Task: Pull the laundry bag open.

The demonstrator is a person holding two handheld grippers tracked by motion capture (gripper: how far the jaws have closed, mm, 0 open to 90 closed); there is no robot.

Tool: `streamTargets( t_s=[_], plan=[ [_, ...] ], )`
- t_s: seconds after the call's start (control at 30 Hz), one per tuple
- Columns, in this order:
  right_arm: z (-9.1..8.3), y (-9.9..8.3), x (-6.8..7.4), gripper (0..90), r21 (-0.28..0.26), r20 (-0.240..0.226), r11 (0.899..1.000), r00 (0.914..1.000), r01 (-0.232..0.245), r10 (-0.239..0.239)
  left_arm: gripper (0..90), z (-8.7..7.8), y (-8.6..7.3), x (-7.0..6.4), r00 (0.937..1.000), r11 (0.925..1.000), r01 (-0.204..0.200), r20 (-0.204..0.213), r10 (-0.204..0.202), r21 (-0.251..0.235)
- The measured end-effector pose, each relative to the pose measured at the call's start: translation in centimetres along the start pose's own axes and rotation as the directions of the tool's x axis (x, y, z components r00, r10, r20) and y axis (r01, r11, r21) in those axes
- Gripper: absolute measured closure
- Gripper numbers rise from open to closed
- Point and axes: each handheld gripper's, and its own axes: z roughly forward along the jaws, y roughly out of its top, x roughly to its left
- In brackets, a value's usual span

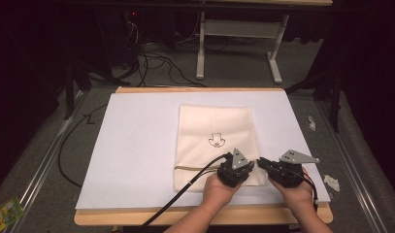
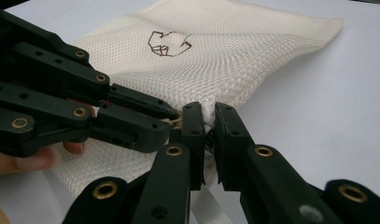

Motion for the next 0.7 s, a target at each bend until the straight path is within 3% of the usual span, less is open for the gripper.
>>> streamTargets(
  t_s=[0.4,0.7],
  plan=[
    [0.13,-0.05,-0.08,84.7,0.003,0.001,1.0,1.0,0.0,0.0,87.5,-0.08,-0.01,-0.13,0.9999,0.9999,-0.004,-0.011,0.005,0.01],
    [0.07,-0.01,-0.31,84.9,0.002,0.003,1.0,0.9998,-0.021,0.021,87.6,-0.7,-0.35,0.49,0.9995,0.9995,0.03,-0.011,-0.03,0.01]
  ],
)
